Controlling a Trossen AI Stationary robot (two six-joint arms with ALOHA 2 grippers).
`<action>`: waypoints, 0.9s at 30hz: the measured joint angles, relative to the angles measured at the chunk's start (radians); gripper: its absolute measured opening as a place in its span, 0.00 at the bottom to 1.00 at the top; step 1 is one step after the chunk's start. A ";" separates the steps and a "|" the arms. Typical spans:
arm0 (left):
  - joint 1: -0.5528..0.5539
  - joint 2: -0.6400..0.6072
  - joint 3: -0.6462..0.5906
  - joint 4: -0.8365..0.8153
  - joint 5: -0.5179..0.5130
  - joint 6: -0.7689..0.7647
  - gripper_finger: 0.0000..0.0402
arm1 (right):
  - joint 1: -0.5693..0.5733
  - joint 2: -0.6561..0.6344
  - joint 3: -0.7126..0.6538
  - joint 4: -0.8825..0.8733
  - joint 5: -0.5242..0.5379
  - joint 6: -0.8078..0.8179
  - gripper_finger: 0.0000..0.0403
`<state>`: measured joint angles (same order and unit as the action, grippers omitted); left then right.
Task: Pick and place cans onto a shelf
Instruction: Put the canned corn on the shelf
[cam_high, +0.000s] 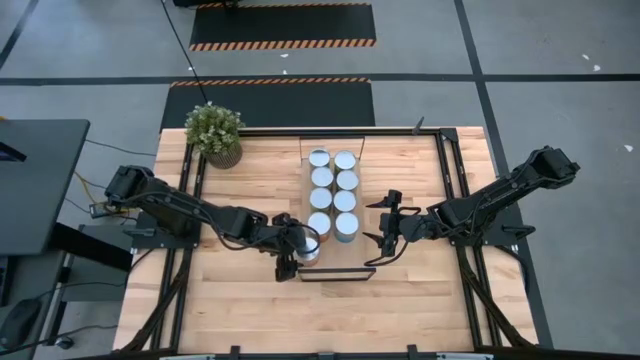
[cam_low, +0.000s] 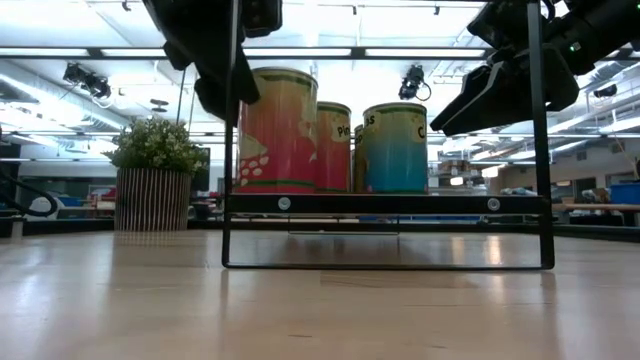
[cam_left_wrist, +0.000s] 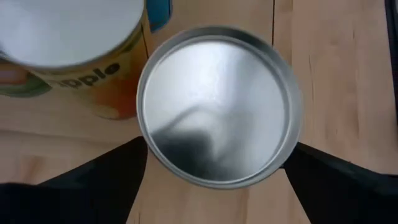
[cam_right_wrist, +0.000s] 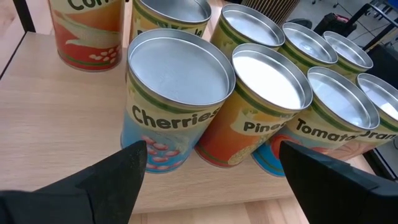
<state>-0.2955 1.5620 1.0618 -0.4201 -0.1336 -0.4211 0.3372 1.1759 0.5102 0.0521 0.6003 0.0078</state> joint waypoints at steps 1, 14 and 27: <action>0.000 0.000 0.002 0.001 0.000 0.001 0.93 | 0.000 0.000 0.000 0.000 0.000 0.000 0.93; -0.002 0.000 0.003 -0.019 0.000 -0.009 0.93 | 0.000 0.000 0.000 0.000 0.000 0.000 0.93; -0.001 0.000 0.003 -0.137 -0.008 -0.018 0.93 | 0.000 0.000 0.000 0.000 0.000 0.000 0.93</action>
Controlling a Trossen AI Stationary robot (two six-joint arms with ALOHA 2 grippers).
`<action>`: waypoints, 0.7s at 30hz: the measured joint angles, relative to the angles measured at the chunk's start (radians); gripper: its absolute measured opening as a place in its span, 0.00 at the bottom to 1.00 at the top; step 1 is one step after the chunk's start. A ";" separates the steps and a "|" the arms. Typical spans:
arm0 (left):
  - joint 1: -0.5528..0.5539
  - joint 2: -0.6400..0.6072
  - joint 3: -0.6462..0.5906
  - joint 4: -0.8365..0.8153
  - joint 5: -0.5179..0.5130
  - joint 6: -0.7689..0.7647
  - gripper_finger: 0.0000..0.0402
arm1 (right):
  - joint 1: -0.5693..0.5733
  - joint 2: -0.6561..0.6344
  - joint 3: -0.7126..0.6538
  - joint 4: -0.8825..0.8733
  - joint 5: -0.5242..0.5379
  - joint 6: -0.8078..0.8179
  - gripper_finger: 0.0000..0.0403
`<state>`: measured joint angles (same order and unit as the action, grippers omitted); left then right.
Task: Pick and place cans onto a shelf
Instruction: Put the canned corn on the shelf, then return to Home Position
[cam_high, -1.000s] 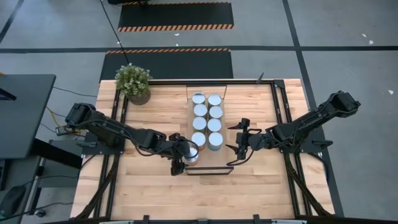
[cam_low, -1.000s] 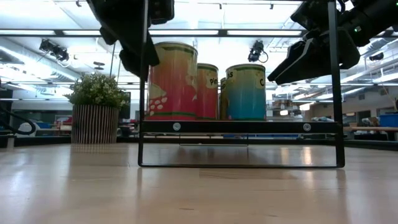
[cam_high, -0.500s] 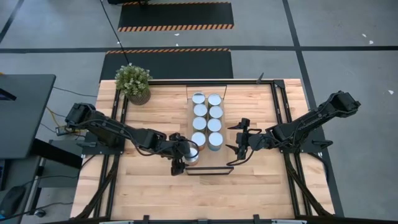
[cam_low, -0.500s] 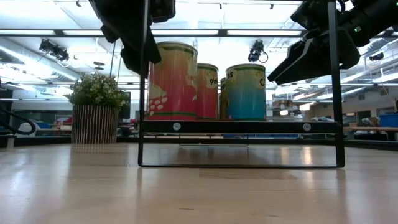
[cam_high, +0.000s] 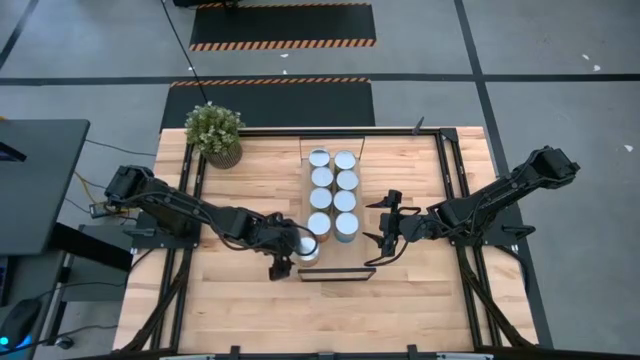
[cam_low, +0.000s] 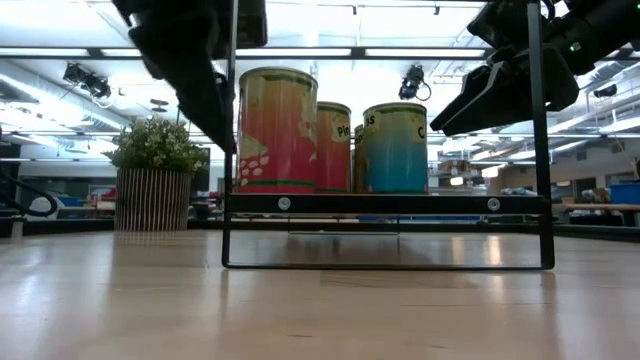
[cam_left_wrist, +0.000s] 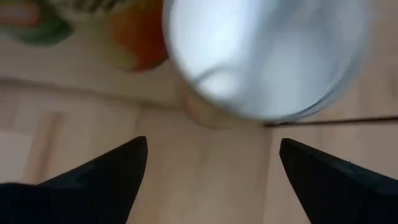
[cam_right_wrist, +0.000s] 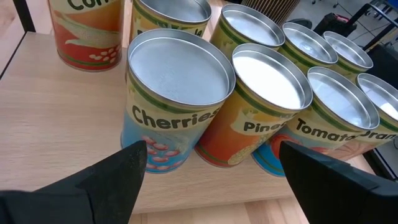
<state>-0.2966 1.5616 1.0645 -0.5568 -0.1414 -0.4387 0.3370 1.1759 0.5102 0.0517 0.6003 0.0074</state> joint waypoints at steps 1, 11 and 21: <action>0.000 0.000 0.000 -0.018 -0.013 -0.003 0.93 | 0.000 0.000 0.000 0.000 0.000 0.000 0.93; 0.002 0.000 0.000 -0.053 -0.162 -0.075 0.93 | 0.000 0.000 0.000 0.000 0.000 0.000 0.93; 0.002 0.000 0.000 0.025 -0.162 -0.075 0.93 | 0.000 0.000 0.000 0.001 0.000 0.000 0.93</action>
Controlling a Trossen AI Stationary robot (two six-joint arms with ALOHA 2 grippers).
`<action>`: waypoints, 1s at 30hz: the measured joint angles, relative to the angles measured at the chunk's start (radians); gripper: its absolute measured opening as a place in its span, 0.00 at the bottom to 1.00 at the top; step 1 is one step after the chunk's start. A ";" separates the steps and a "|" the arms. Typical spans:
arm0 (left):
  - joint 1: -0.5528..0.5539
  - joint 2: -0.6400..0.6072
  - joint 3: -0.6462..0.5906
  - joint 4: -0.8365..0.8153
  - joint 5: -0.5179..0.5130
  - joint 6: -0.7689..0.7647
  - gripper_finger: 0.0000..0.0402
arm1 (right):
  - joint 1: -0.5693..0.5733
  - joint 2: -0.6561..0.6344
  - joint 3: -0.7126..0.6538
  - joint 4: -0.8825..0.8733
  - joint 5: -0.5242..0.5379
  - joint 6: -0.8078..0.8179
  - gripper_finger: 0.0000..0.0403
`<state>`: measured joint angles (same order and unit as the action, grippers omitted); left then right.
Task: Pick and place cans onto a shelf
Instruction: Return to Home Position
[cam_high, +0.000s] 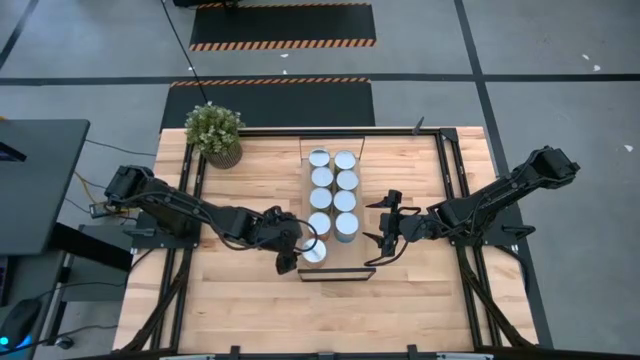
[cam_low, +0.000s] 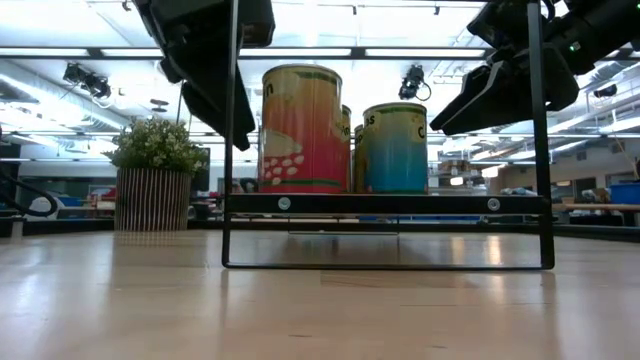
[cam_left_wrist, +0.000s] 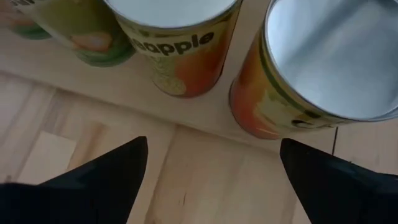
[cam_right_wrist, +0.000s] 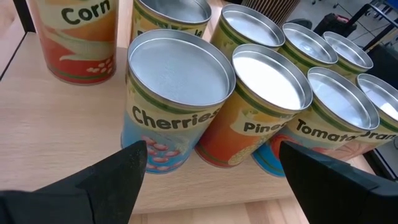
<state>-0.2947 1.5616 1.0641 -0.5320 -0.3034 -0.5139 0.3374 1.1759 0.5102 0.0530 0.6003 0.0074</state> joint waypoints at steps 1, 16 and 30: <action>0.000 0.000 0.000 -0.001 0.000 -0.002 0.93 | 0.000 0.000 0.000 -0.001 0.000 0.000 0.93; 0.006 -0.079 -0.007 -0.018 0.027 0.020 0.93 | 0.007 -0.059 0.000 -0.054 0.001 -0.004 0.93; 0.012 -0.174 -0.011 0.221 -0.081 0.394 0.93 | -0.019 -0.081 -0.071 0.149 -0.026 -0.107 0.93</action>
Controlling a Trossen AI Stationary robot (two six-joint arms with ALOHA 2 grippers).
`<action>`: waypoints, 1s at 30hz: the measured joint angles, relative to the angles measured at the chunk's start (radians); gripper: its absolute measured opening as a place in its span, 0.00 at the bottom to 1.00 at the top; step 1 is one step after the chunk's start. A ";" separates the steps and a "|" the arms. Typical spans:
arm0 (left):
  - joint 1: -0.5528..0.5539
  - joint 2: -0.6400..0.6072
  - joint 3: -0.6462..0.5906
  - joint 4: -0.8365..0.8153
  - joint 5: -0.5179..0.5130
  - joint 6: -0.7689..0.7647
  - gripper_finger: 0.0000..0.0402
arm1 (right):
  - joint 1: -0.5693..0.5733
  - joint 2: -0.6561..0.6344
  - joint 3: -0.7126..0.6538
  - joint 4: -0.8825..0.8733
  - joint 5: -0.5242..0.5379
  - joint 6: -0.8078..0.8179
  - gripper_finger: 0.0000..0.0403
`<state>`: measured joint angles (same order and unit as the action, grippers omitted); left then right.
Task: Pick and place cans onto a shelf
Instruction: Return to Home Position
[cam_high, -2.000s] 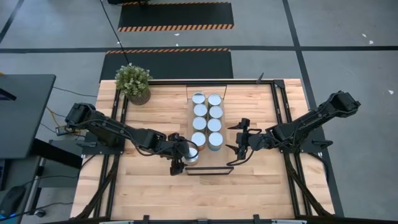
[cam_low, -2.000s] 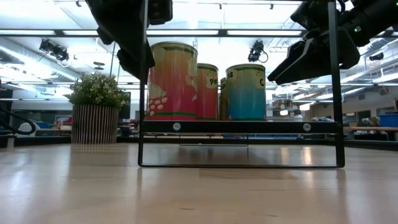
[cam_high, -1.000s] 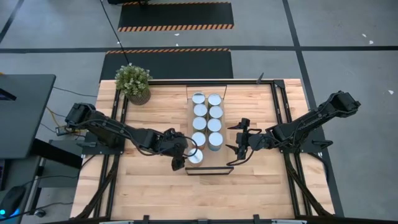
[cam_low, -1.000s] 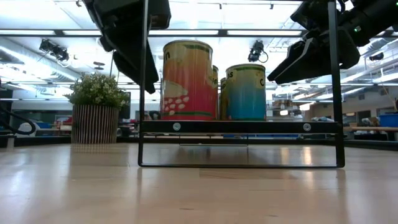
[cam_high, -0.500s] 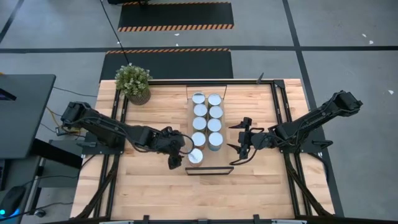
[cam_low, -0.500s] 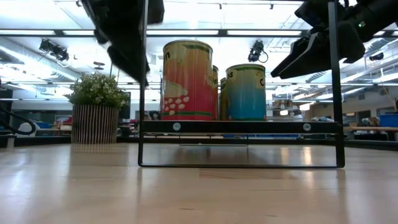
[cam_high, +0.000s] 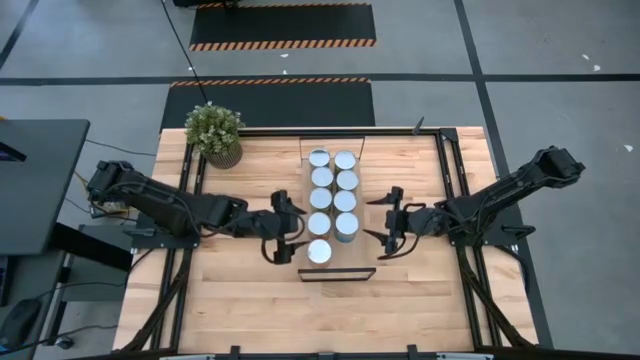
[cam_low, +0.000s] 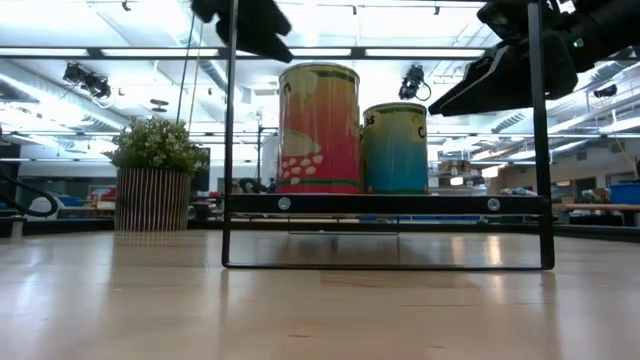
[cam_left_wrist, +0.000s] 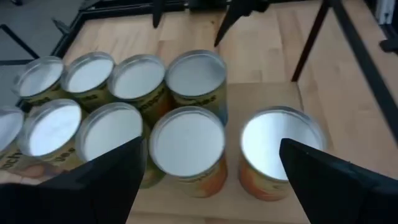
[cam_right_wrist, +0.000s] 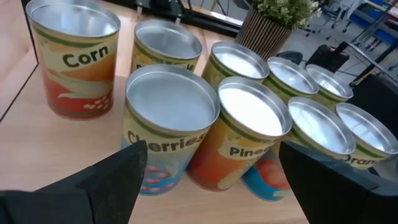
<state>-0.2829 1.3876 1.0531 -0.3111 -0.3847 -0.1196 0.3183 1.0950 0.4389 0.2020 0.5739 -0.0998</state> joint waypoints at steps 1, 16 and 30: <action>0.006 -0.004 0.000 -0.004 0.000 0.005 0.93 | -0.003 -0.003 0.000 0.000 0.000 -0.004 0.93; 0.011 -0.055 0.000 0.046 0.007 0.139 0.93 | -0.045 -0.071 0.000 -0.011 -0.022 -0.007 0.93; 0.065 -0.187 -0.345 0.477 0.078 0.186 0.89 | -0.135 -0.164 -0.154 0.276 -0.102 -0.111 0.93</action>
<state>-0.2178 1.2006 0.7077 0.1655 -0.3062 0.0666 0.1838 0.9305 0.2852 0.4781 0.4719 -0.2109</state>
